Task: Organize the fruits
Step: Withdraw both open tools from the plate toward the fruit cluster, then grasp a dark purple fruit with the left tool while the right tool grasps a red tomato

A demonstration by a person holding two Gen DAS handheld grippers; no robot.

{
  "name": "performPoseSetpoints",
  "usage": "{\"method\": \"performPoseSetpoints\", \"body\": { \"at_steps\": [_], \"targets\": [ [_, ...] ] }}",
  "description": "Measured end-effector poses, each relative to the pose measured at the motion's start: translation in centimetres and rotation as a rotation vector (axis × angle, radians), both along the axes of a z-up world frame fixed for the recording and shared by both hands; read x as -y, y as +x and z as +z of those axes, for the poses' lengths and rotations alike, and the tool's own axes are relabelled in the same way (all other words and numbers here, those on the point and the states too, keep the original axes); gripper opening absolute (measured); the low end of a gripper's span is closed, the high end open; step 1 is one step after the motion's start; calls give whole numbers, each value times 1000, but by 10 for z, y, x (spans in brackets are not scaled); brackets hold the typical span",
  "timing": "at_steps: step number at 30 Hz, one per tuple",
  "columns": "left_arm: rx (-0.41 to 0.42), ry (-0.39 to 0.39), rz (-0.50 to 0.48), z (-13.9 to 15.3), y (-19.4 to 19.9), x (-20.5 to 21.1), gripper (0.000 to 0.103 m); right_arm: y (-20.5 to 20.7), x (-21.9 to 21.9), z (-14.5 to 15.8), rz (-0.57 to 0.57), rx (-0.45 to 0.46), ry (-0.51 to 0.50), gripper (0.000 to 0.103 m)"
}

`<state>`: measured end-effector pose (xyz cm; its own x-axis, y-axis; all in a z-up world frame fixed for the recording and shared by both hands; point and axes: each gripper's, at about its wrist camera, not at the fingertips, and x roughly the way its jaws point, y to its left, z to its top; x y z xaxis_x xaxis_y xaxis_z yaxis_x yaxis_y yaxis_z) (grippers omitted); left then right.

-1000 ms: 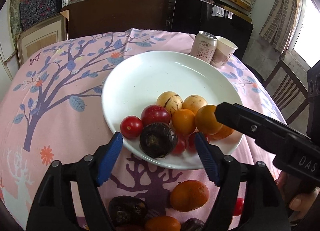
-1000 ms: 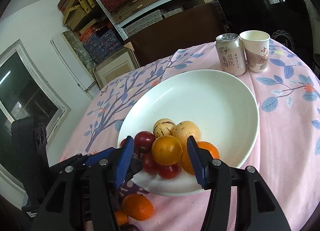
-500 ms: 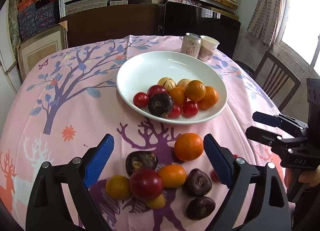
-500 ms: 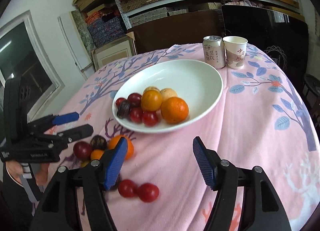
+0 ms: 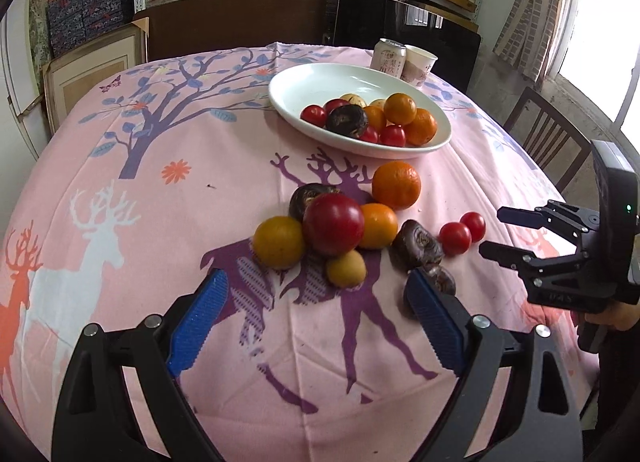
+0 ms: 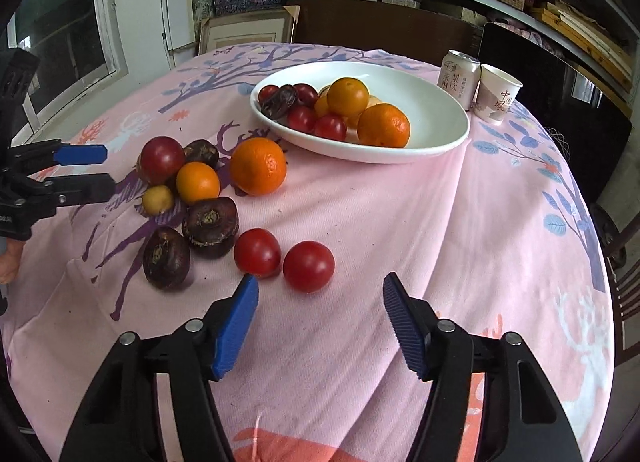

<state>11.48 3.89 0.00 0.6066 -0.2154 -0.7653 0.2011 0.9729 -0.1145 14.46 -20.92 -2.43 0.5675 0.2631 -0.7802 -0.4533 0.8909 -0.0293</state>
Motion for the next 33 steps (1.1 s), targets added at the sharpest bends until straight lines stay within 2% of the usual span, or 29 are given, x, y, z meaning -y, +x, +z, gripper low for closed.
{"method": "performPoseSetpoints", "body": {
  "at_steps": [4,8,10,12,19,30,31,33],
  "targets": [
    [-17,12,-3,-9,-10,-9,90,7,-6,-11,-2,-20,-31,57],
    [-39,11,-10,-16,-13,-9,90,16,-11,-15,0,-28,-18,53],
    [-47,15,-14,-19,-11,-8,90,20,-12,-15,6,-32,-1,47],
    [-52,18,-13,-21,-7,-6,90,21,-12,-14,11,-32,13,29],
    [-89,1,-28,-26,1,3,90,19,1,-9,-15,-42,101,28],
    [-103,16,-156,-25,-6,67,90,-7,18,1,-6,-30,188,29],
    [-106,19,-161,-26,-4,73,89,-9,19,2,-4,-28,194,29],
    [-117,29,-165,-28,-1,83,77,-13,22,4,1,-21,207,28]
  ]
}}
